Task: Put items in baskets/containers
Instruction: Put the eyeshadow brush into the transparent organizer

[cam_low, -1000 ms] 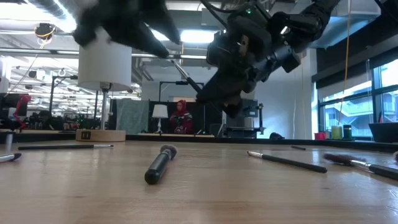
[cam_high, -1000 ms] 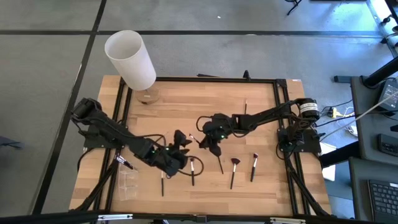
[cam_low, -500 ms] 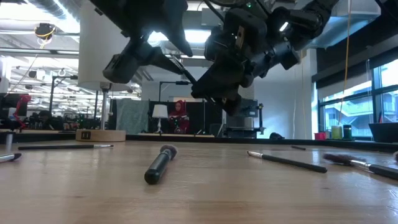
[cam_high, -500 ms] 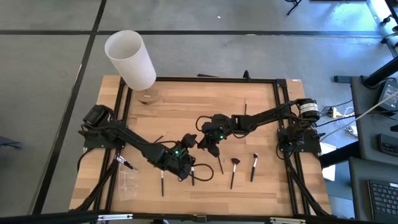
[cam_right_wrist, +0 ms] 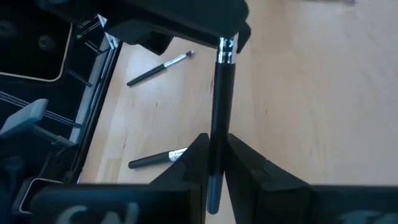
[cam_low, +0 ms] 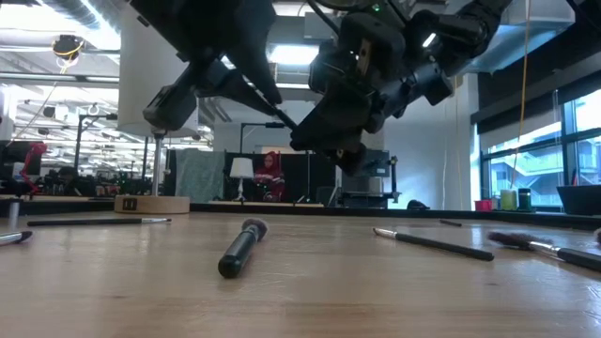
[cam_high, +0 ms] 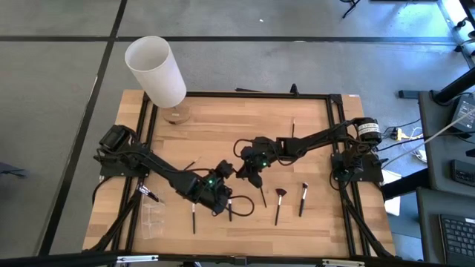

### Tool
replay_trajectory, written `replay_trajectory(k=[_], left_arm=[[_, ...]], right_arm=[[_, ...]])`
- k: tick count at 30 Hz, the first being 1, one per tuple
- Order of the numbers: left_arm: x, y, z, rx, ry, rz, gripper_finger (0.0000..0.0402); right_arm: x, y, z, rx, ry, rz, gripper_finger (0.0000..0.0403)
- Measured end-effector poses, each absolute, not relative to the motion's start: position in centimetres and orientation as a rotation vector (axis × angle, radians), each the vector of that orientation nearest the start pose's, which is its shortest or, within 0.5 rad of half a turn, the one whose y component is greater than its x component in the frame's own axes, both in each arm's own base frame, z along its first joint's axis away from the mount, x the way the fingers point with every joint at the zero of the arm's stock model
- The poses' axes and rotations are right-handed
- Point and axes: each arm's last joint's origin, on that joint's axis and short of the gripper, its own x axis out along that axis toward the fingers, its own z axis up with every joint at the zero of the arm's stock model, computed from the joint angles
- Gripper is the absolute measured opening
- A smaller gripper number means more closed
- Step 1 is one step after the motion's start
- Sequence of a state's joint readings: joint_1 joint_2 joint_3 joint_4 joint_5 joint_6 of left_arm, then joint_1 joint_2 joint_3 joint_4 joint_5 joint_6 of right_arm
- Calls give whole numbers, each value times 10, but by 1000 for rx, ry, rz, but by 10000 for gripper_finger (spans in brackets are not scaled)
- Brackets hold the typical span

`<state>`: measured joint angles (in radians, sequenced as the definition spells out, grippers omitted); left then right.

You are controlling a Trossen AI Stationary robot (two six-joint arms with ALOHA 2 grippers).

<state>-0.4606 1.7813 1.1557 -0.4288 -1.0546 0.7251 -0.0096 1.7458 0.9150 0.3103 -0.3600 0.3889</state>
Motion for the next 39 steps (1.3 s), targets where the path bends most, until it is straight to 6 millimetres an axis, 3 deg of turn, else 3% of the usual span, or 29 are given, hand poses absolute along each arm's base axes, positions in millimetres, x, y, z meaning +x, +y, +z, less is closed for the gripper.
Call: replay_trajectory(k=[12,24,30,34,39], left_arm=[[317,-134,193,1355,1004,274,53],[287,-141,185,1327,1144,195,53],[276,-143,182,1247,1209,172,49],[268,-145,179,1043,1283,140,37],[261,-148,180,546,1331,330,27]], right_arm=[[359,6,177,459,556,205,52],[362,4,183,432,483,214,186],[360,-1,181,437,505,214,204],[352,-9,187,421,553,282,204],[338,-10,197,257,619,203,204]])
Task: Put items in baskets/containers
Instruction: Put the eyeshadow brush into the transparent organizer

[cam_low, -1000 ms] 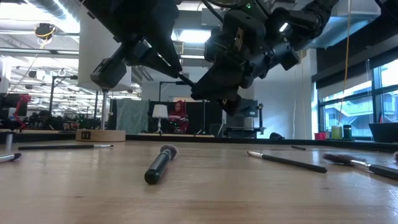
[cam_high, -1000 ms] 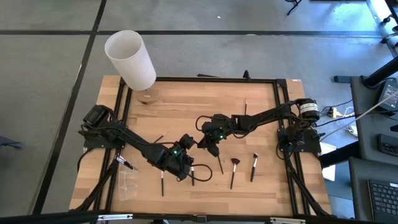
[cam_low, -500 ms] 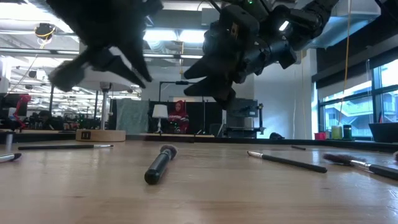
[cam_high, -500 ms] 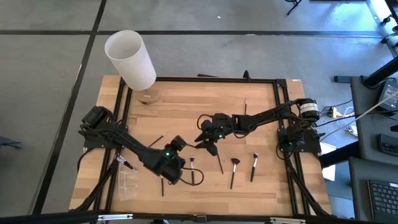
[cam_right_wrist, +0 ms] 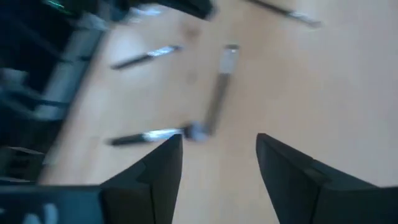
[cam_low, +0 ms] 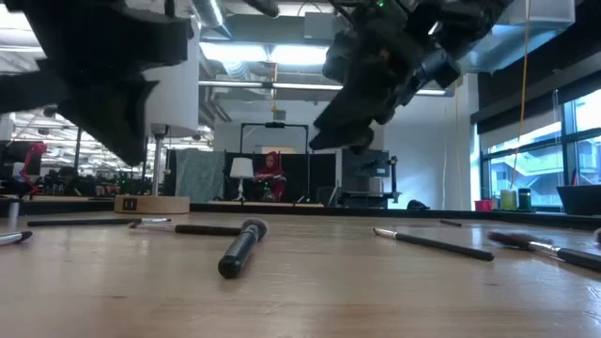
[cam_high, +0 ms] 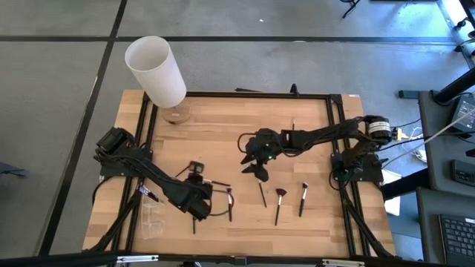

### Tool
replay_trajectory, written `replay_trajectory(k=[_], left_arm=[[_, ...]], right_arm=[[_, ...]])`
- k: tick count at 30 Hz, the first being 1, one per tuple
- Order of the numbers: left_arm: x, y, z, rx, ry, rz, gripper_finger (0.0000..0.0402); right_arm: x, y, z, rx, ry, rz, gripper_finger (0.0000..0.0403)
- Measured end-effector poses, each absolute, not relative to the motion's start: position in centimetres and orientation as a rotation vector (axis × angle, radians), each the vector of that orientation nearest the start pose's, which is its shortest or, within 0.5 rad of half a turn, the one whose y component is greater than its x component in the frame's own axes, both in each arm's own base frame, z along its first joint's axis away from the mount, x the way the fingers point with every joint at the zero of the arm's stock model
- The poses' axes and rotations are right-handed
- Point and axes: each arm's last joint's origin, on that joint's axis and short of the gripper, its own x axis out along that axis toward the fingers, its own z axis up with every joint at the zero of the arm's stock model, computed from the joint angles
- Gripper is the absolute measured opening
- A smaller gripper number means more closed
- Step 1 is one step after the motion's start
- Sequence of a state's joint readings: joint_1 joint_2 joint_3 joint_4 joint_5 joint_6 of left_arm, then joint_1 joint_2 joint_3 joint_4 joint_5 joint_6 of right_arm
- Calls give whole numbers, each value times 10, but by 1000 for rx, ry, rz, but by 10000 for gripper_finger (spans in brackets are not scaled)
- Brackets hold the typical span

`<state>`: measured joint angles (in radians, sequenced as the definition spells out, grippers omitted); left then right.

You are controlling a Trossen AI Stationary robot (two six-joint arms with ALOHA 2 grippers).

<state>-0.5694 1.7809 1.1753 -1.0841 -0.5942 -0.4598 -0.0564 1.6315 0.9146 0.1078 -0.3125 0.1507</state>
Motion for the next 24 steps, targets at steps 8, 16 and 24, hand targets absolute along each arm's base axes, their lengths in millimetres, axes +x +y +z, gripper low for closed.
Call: replay_trajectory(k=[8,16,24], left_arm=[[243,-150,211,169,1249,789,24],[196,-169,241,-51,990,938,24],[156,-197,251,-195,953,858,24]], right_arm=[[357,19,186,137,605,42,199],[426,54,171,-1,692,126,160],[482,61,157,-114,908,162,124]])
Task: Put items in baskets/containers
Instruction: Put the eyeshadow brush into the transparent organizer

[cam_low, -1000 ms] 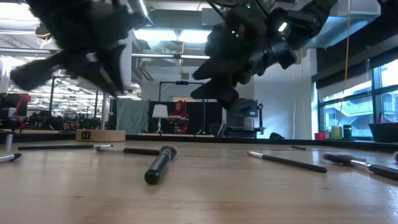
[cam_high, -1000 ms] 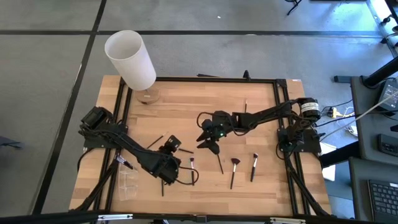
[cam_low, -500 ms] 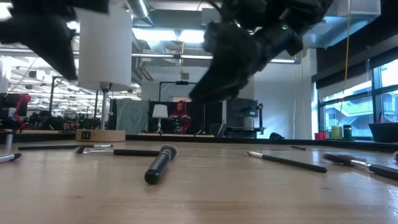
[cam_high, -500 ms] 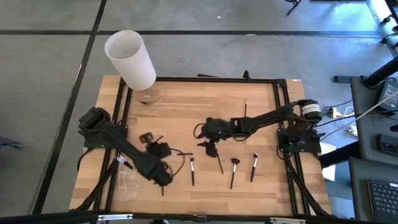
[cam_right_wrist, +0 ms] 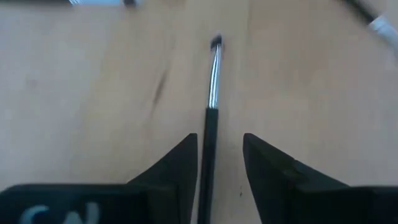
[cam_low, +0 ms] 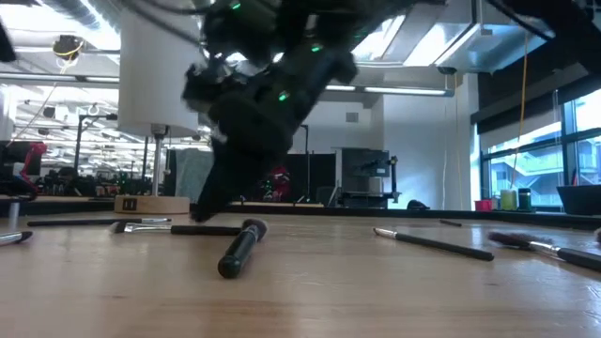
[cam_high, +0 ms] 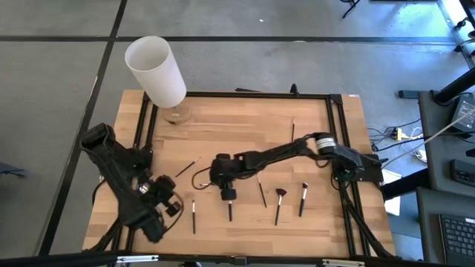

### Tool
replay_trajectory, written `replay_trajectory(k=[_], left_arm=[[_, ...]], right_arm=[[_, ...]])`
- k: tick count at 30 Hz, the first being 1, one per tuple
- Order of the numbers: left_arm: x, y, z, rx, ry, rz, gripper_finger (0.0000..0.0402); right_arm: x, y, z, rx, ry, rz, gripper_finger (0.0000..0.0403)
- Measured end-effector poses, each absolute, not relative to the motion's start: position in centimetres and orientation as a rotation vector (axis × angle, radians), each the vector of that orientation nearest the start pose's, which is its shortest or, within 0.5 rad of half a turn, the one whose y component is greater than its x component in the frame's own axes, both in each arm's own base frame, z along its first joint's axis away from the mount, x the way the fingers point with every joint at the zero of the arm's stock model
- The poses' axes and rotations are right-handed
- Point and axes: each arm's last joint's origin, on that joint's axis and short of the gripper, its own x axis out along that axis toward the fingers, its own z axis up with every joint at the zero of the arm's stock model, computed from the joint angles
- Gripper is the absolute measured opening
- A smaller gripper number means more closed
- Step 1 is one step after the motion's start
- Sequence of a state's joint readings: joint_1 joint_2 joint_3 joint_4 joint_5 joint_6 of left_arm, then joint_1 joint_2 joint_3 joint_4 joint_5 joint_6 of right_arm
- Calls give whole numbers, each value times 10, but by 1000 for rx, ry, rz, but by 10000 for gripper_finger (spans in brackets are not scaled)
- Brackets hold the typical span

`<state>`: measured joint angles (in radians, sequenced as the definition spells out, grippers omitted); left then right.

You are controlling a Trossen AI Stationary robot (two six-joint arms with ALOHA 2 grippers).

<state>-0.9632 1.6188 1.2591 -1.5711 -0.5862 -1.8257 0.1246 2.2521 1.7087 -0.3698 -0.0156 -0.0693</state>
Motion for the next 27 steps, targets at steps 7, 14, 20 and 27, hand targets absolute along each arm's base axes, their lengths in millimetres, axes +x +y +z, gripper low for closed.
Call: replay_trajectory(k=[7,14,20,27], left_arm=[[136,-207,244,-282,790,859,24],[135,-202,224,-348,767,905,24],[145,-196,222,-345,755,918,35],[147,-190,233,-450,728,890,110]], right_arm=[[506,64,146,-153,1008,188,98],[511,62,129,-152,1077,183,42],[511,52,128,-100,1083,141,16],[511,40,152,-51,1022,124,31]])
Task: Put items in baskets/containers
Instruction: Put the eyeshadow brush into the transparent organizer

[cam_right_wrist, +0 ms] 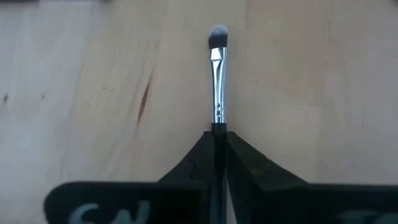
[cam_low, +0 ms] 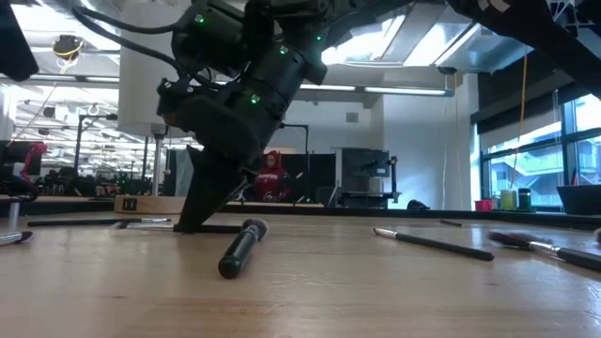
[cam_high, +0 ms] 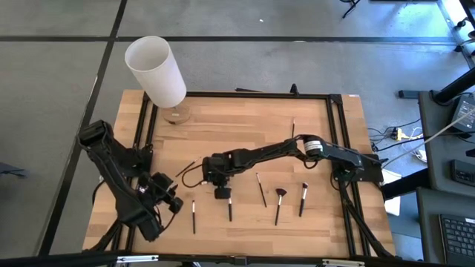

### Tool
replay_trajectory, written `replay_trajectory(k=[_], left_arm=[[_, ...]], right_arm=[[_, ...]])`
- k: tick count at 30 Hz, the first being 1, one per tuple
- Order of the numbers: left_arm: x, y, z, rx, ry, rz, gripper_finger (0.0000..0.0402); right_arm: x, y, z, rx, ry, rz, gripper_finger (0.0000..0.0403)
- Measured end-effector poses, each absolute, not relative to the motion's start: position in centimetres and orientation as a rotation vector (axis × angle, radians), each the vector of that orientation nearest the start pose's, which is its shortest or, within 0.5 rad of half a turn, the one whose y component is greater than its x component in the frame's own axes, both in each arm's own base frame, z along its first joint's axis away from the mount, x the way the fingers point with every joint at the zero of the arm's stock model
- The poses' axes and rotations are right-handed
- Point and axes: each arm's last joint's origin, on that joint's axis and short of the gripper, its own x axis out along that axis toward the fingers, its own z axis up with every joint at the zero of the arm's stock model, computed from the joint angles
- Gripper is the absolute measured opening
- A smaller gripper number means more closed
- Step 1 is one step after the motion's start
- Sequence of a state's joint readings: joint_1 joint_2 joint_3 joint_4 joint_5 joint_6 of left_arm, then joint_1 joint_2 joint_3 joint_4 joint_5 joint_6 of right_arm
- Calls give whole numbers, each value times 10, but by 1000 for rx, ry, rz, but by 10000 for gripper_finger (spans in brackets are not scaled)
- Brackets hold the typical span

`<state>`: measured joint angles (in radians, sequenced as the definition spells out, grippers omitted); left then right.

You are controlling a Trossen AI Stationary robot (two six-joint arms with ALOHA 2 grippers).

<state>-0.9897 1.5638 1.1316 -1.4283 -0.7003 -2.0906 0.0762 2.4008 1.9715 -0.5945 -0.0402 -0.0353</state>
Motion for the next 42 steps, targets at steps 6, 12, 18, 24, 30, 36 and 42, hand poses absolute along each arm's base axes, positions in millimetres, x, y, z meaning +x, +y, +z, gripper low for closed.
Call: replay_trajectory(k=[6,12,18,24,30,36,42], left_arm=[[139,-192,240,-502,746,847,169],[124,-188,248,-454,820,852,181],[117,-167,265,-390,717,807,167],[119,-144,287,-307,407,685,147],[125,-132,299,-160,211,653,133],[132,-125,300,-113,193,694,121],[137,-119,300,-125,198,738,110]], right_arm=[[516,37,173,-57,908,93,22],[530,45,184,57,661,206,34],[543,50,199,185,343,278,27],[551,56,191,252,204,282,30],[560,54,185,263,86,248,31],[576,55,182,263,-28,245,31],[601,58,170,283,-115,257,31]])
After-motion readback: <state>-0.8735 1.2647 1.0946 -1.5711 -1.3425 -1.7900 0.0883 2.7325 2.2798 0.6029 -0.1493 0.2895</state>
